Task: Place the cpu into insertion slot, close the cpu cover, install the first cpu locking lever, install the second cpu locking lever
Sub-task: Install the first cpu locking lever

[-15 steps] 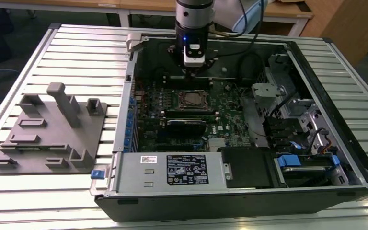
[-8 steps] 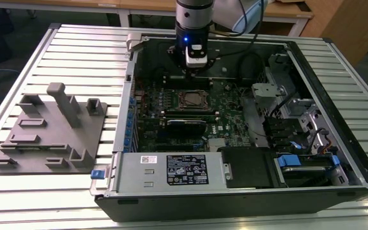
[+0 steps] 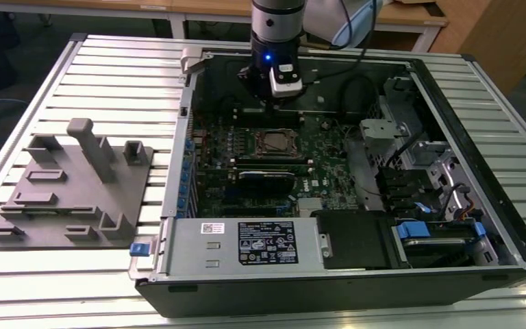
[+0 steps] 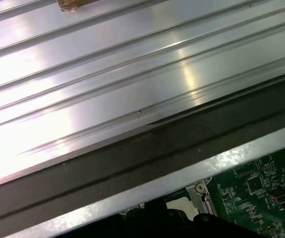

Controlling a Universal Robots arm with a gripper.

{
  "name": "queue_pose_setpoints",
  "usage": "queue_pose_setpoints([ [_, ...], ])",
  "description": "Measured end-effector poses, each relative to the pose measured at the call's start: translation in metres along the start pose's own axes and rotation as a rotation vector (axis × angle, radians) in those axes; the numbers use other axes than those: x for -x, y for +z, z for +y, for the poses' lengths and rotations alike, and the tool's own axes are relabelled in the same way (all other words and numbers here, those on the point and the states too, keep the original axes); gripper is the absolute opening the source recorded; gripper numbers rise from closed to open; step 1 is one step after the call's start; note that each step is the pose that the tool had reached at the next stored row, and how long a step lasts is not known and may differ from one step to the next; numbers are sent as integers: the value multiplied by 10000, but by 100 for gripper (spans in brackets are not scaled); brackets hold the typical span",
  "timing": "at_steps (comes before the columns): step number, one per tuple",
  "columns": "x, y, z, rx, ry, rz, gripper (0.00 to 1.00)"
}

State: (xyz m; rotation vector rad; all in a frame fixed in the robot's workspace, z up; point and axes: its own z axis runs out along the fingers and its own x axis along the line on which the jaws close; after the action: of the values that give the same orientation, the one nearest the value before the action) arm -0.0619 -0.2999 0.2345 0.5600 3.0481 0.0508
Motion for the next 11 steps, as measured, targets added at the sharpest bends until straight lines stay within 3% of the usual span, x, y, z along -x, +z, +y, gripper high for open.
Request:
queue_pose_setpoints([
  [3,0,3,0,10,-340,13,11],
  [8,0,3,0,11,-347,13,11],
  [11,1,5,0,23,-674,26,11],
])
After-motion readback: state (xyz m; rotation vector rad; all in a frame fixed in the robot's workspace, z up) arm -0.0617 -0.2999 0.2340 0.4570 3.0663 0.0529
